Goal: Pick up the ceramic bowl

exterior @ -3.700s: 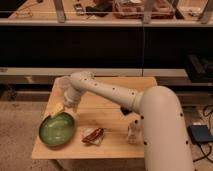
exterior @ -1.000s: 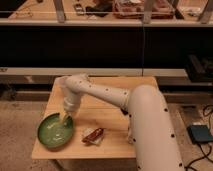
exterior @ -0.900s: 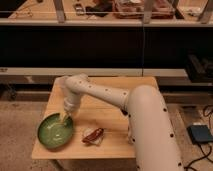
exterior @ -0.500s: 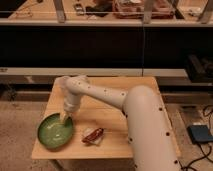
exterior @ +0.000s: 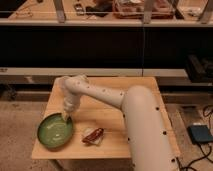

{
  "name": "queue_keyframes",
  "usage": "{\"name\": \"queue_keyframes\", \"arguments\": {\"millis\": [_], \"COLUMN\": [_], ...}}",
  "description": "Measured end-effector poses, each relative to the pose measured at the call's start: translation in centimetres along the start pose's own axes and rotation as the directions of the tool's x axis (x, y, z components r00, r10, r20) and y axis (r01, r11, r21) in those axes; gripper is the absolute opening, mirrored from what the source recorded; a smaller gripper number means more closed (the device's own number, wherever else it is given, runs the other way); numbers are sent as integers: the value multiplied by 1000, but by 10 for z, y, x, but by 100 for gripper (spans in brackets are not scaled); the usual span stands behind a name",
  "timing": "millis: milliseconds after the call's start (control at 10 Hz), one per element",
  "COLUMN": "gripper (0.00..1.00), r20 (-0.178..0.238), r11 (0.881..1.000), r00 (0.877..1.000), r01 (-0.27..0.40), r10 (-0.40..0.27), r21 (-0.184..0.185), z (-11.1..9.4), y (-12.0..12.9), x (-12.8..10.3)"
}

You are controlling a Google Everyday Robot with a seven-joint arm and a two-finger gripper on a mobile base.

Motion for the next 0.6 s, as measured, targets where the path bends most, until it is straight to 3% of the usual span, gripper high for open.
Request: {"name": "queue_keyframes", "arguments": {"millis": [100, 300, 500, 600], "gripper": [0, 0, 0, 0], "r20": [-7, -49, -113, -138], "r11": [1000, 986, 959, 955], "r00": [1000, 998, 992, 989], "r01": [-9, -31, -18, -9], "r10": [9, 40, 52, 52], "r21": [21, 166, 282, 297], "z": [-2, -23, -66, -84], "y": [-3, -24, -34, -33], "x": [1, 7, 10, 9]}}
